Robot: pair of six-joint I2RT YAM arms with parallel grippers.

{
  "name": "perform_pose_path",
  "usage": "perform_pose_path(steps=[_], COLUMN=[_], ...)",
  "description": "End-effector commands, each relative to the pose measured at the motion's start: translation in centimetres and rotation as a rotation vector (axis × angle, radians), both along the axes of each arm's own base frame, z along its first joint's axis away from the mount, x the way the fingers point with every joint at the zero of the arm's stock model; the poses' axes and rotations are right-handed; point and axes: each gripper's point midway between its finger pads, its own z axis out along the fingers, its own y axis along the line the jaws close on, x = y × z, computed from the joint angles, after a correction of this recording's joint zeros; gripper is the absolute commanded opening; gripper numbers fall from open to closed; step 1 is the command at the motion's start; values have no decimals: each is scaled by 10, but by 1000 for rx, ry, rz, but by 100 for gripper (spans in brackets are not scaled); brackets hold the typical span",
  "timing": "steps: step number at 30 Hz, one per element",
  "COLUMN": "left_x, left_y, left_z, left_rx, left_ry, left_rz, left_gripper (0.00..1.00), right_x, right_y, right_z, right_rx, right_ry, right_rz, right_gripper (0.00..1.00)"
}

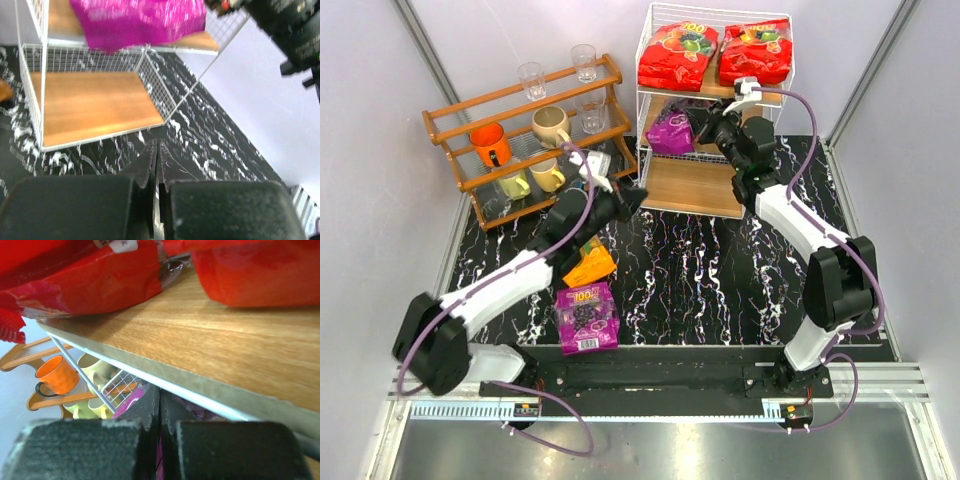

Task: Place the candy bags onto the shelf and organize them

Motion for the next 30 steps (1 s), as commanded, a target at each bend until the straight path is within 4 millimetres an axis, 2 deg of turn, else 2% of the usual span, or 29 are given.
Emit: perform_pose_path(steps=[1,2,4,5,6,7,8,9,10,11,19,23,26,28,29,30], left_x=[27,38,46,51,60,65,71,80,84,88,107,117,121,125,129,133], left_y=[-31,-40,-44,-46,-50,-52,-53,-56,-57,-58,-52,-47,-52,-56,-58,-56], left_z=[66,64,68,76,67,64,71,60,59,64,57,58,64,59,56,55], left_rx=[-120,-122,-138,-157,-149,-148,-156,-147,-148,-156,-111,-111,-127,-128,-126,-126], left_ry=[-225,-229,-247,-272,-260,-258,-273,-254,-253,-263,-285,-296,-304,-295,-291,-289], left_rz=[-104,-112,-125,-125,-122,-119,-113,-110,-111,-111,-53,-23,-36,-43,-40,-27], left_gripper=[0,0,0,0,0,0,0,0,0,0,0,0,0,0,0,0], right_x=[-4,-3,-3,-2,-2,-1,0,1,2,4,29,36,37,35,35,34], right_y=[16,17,19,21,20,20,19,17,16,15,-6,-14,-13,-12,-13,-12], right_z=[8,7,4,2,1,0,-2,-3,-4,-6,-28,-37,-40,-41,-40,-39], right_rx=[8,5,-5,-10,-15,-16,-18,-18,-20,-21,-33,-30,-33,-34,-32,-32], right_ry=[-23,-21,-15,-13,-13,-13,-9,-9,-6,-2,72,108,125,126,123,122], right_rz=[92,98,112,117,116,116,115,112,111,110,24,1,9,14,17,20], right_gripper=[0,0,0,0,0,0,0,0,0,0,0,0,0,0,1,9])
